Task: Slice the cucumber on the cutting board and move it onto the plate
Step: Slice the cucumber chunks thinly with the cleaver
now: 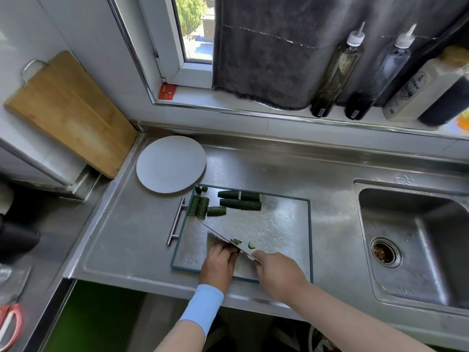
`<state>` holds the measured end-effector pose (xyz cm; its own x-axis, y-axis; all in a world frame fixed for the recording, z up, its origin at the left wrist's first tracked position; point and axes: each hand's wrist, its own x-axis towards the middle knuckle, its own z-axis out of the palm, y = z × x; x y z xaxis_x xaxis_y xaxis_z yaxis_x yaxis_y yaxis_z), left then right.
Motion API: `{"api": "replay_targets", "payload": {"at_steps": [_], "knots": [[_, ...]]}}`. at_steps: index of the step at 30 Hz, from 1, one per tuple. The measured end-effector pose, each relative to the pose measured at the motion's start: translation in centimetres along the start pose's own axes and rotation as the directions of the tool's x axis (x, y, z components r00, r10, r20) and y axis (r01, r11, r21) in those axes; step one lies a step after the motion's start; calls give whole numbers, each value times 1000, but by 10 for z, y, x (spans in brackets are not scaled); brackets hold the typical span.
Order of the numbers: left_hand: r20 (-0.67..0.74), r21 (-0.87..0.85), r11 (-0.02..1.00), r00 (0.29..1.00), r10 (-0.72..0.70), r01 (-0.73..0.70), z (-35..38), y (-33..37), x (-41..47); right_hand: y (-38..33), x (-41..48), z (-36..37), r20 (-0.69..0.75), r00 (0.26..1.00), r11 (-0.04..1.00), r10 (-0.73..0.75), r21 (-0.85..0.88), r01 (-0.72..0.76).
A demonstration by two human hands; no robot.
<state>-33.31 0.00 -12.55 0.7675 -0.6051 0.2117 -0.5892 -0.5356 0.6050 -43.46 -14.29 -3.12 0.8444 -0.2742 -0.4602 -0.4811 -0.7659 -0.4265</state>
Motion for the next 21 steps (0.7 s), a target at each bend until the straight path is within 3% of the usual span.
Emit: {"api": "replay_targets", "payload": {"at_steps": [21], "knots": [[-36, -30, 999, 999, 21, -22, -3, -5, 2, -7, -2, -4, 11, 1000, 1000, 3, 1, -3]]}}
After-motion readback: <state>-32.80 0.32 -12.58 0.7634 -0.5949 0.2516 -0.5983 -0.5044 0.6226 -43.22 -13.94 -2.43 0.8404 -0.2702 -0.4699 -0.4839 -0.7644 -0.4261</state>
